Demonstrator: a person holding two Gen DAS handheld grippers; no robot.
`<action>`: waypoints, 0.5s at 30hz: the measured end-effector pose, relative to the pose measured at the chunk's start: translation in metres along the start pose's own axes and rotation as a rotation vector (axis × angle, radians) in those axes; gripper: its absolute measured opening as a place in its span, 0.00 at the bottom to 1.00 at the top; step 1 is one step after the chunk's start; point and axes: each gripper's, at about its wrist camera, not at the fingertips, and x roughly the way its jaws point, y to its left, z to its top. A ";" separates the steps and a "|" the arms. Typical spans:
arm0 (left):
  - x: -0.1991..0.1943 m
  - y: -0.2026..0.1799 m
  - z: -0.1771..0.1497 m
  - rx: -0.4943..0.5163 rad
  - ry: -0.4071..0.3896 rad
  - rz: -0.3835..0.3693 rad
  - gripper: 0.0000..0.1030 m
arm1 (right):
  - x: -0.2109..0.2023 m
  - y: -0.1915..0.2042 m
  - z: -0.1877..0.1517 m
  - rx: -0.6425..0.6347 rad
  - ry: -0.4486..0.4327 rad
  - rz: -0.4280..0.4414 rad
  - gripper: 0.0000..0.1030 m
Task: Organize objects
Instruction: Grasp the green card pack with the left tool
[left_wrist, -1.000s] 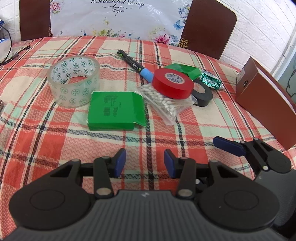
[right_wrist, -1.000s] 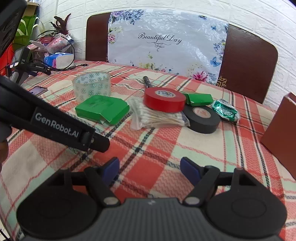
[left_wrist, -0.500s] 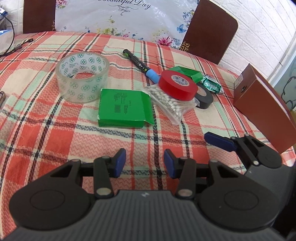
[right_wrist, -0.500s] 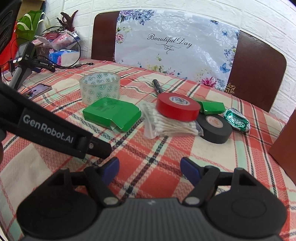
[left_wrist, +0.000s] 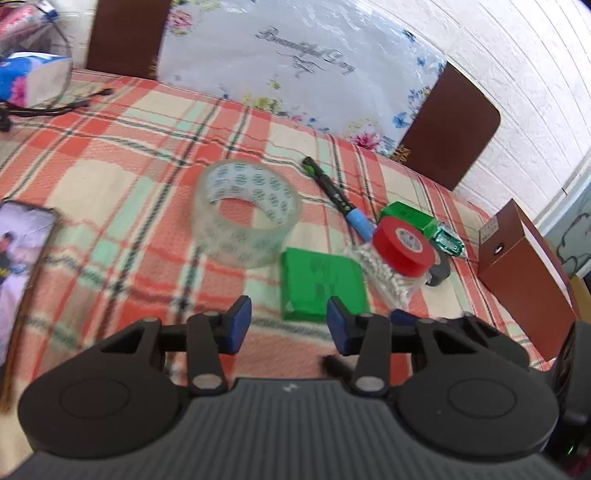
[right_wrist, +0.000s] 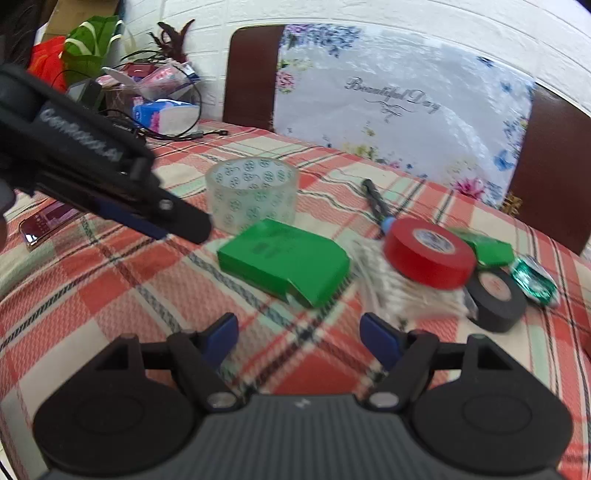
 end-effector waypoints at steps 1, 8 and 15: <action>0.006 -0.002 0.003 0.004 0.011 -0.018 0.44 | 0.004 0.002 0.003 0.000 0.000 0.012 0.73; 0.040 0.000 0.006 -0.076 0.097 -0.068 0.40 | 0.033 0.001 0.020 0.055 0.008 0.089 0.69; 0.019 -0.032 -0.017 -0.014 0.106 -0.048 0.37 | 0.008 -0.008 0.007 0.083 0.011 0.105 0.67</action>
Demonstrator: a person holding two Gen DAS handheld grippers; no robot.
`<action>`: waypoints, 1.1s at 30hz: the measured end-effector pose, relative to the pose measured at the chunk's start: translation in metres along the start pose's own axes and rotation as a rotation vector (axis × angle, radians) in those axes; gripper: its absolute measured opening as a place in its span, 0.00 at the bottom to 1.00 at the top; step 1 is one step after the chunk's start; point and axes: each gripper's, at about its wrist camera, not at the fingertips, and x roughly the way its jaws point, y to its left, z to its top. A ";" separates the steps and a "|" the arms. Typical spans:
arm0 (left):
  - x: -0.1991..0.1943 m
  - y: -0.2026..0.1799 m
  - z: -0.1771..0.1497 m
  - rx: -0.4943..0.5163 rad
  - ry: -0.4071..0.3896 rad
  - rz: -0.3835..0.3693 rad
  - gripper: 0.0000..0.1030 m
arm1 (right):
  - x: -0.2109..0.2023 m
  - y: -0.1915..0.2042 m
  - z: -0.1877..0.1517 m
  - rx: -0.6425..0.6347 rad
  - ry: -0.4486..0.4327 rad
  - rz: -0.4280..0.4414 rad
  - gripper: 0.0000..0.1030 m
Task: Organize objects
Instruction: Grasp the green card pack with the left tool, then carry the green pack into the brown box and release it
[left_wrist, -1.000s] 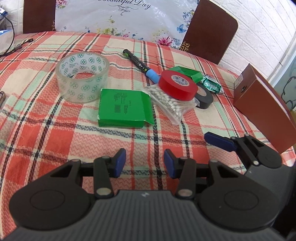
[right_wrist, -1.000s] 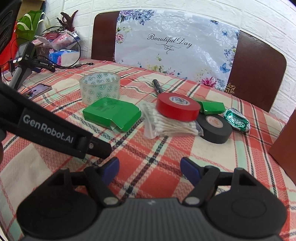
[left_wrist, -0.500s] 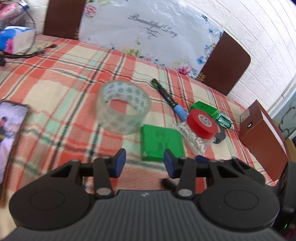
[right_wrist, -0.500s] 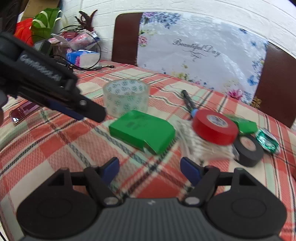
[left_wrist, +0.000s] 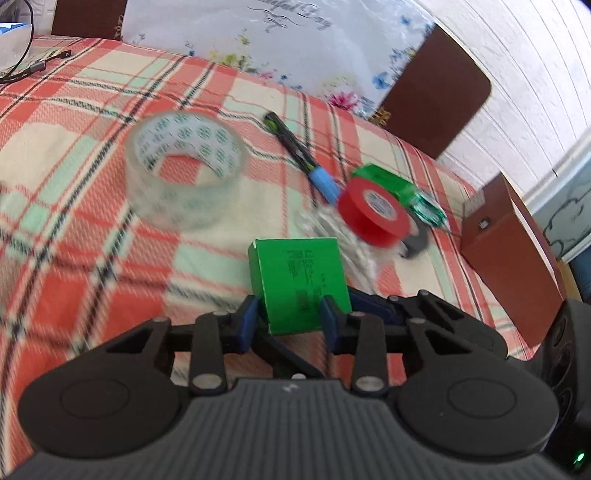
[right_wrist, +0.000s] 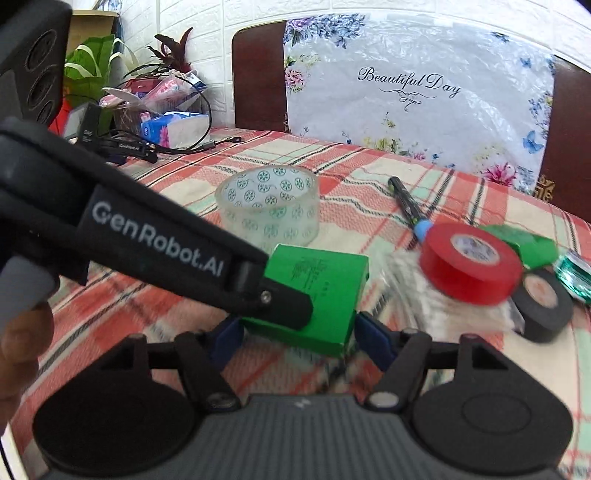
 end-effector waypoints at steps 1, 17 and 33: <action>-0.002 -0.007 -0.005 0.011 0.004 0.002 0.37 | -0.007 0.000 -0.005 -0.009 -0.006 -0.004 0.67; 0.034 -0.234 0.011 0.432 -0.108 -0.147 0.39 | -0.132 -0.136 -0.038 0.158 -0.242 -0.342 0.67; 0.115 -0.348 0.006 0.639 -0.098 -0.189 0.47 | -0.173 -0.285 -0.056 0.421 -0.320 -0.619 0.83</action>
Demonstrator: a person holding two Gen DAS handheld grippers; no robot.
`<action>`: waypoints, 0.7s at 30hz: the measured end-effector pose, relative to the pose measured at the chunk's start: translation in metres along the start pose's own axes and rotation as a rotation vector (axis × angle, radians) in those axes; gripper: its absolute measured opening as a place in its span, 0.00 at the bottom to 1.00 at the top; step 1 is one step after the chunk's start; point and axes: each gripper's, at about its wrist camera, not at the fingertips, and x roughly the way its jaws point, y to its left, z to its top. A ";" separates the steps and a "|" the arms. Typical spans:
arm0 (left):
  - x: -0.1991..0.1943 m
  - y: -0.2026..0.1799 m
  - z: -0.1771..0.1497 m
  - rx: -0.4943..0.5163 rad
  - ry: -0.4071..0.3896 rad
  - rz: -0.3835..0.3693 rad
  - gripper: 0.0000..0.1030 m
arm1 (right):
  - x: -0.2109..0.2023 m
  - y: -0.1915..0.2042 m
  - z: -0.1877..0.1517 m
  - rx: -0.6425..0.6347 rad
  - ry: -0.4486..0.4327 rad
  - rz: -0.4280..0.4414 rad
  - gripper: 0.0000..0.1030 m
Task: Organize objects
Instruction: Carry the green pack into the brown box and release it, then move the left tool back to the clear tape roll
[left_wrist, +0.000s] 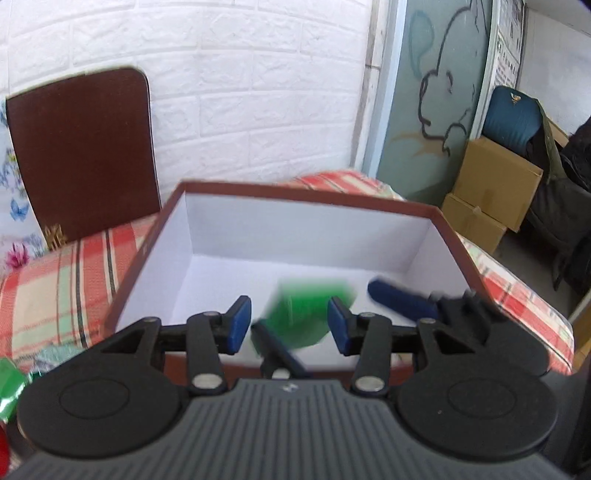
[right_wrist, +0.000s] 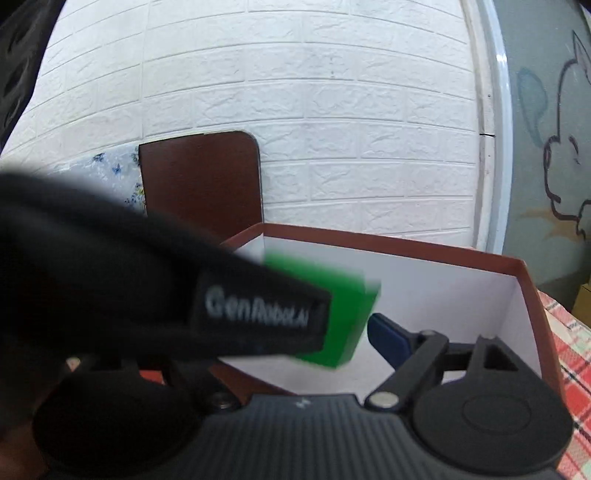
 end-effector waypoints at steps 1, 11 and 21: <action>-0.005 0.003 0.000 -0.010 0.000 -0.008 0.47 | -0.003 0.001 0.000 -0.006 -0.016 -0.012 0.83; -0.096 0.075 -0.070 -0.096 -0.074 0.046 0.49 | -0.050 0.075 -0.033 -0.117 -0.197 0.104 0.83; -0.163 0.190 -0.159 -0.364 0.026 0.257 0.49 | -0.051 0.212 -0.099 -0.413 0.112 0.502 0.81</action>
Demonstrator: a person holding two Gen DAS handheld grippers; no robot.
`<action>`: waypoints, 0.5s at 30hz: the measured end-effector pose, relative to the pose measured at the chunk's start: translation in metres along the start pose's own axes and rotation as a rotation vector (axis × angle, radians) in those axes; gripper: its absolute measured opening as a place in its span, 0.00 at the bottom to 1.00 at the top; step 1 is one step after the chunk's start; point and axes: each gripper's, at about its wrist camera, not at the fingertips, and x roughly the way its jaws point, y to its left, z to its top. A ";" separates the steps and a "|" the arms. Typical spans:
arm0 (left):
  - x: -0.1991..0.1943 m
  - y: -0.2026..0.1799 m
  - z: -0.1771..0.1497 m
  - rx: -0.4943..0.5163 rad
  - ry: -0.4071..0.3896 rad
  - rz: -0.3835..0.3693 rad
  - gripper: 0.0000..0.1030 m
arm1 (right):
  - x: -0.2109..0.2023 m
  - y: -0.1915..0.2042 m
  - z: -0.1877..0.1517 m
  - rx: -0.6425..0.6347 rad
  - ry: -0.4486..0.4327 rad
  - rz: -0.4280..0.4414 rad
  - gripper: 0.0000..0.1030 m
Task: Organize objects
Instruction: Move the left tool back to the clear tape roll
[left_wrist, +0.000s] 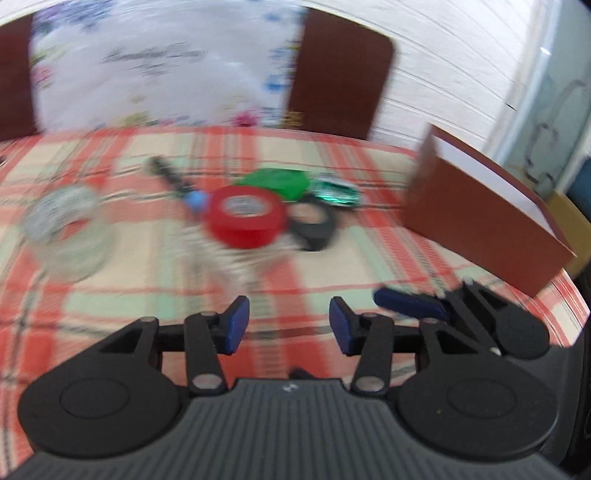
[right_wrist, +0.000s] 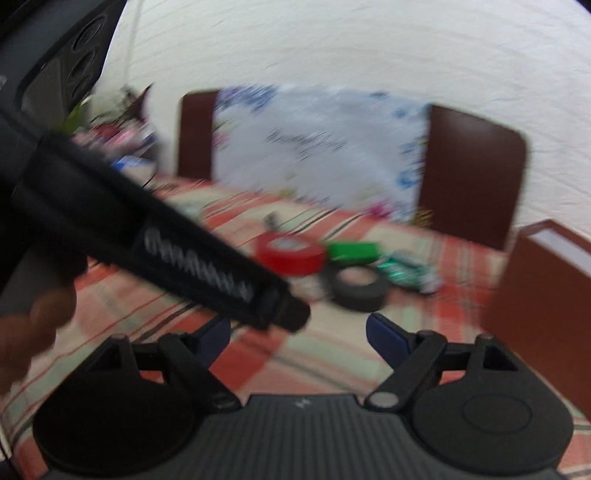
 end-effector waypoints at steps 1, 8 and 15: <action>-0.005 0.014 0.000 -0.034 -0.007 0.025 0.49 | 0.004 0.006 0.001 -0.024 0.028 0.033 0.81; -0.021 0.105 0.023 -0.279 -0.072 0.200 0.53 | 0.026 0.070 0.010 -0.193 0.114 0.138 0.83; 0.010 0.142 0.061 -0.286 -0.079 0.305 0.53 | 0.056 0.085 0.020 -0.075 0.157 0.178 0.94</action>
